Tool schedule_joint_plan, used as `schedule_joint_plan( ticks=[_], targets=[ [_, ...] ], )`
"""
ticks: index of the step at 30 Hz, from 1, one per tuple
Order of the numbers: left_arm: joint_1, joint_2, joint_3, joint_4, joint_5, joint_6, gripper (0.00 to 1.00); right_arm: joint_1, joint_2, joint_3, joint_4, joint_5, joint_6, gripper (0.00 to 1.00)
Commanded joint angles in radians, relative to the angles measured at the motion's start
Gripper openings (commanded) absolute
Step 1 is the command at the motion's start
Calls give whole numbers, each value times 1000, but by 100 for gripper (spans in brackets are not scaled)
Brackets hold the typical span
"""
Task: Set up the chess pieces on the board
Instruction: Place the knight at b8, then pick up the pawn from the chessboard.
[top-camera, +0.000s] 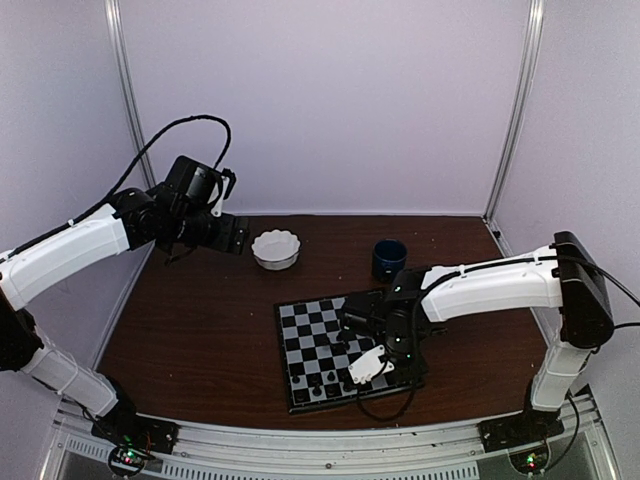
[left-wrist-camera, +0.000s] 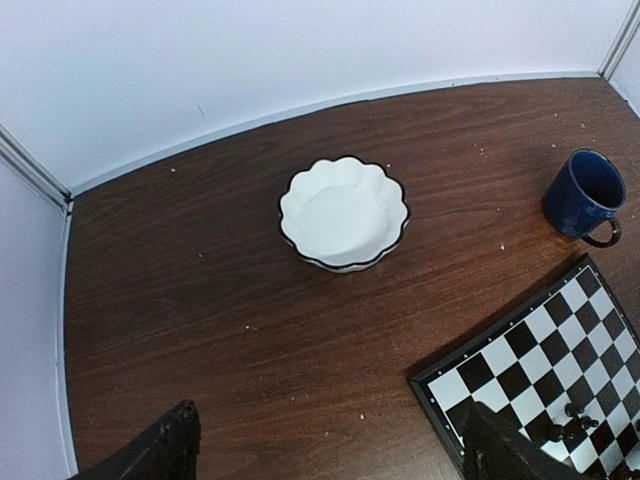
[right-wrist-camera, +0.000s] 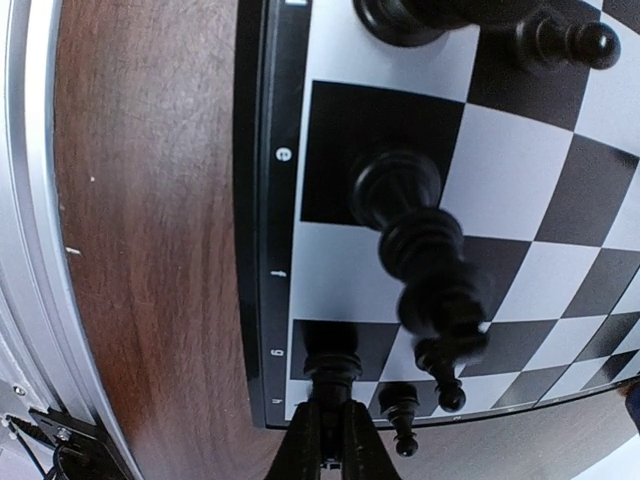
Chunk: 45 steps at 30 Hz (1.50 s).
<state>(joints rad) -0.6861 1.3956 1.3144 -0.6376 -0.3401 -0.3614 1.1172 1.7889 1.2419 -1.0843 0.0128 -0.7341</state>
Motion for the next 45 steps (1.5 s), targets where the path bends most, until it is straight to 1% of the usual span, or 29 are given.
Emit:
schedule_joint_plan(
  ticks=[1, 7, 11, 21, 23, 24, 27, 28, 30, 31, 33, 36, 37, 39, 42, 43, 45],
  targets=[
    [-1, -1, -9, 33, 12, -8, 91, 8, 9, 20, 8, 26, 2, 6],
    [-1, -1, -9, 33, 13, -8, 91, 8, 12, 19, 11, 25, 4, 10],
    [-1, 2, -9, 32, 13, -8, 91, 8, 7, 19, 15, 22, 7, 15],
    [-1, 10, -9, 32, 14, -6, 90, 8, -12, 24, -1, 13, 16, 20],
    [-1, 17, -12, 32, 17, 3, 89, 7, -36, 29, -21, 6, 17, 21],
    [-1, 22, -11, 32, 28, 12, 85, 7, -57, 30, -30, 0, 16, 22],
    [-1, 48, 5, 30, 108, 40, 76, -5, -163, 8, -28, -10, 5, 28],
    [-1, 60, 9, 29, 147, 45, 74, -17, -199, -2, -20, -39, 3, 31],
    [-6, 90, 13, 30, 228, 56, 70, -59, -260, -14, -22, -87, 7, 32],
    [-23, 107, 14, 31, 284, 79, 68, -90, -287, -15, -28, -118, 10, 33],
    [-71, 159, 42, -1, 333, 153, 63, -164, -346, -20, -26, -203, 24, 33],
    [-164, 274, 144, -148, 369, 292, 54, -297, -441, -53, 17, -369, 54, 34],
    [-188, 311, 173, -193, 362, 319, 52, -334, -469, -75, 49, -401, 70, 35],
    [-201, 363, 205, -240, 409, 328, 50, -384, -513, -129, 120, -425, 94, 35],
    [-201, 385, 189, -229, 532, 351, 50, -394, -528, -159, 178, -412, 92, 35],
    [-201, 387, 176, -215, 572, 384, 50, -396, -525, -160, 190, -413, 92, 35],
    [-202, 387, 150, -184, 598, 413, 50, -402, -512, -161, 213, -440, 98, 35]
  ],
)
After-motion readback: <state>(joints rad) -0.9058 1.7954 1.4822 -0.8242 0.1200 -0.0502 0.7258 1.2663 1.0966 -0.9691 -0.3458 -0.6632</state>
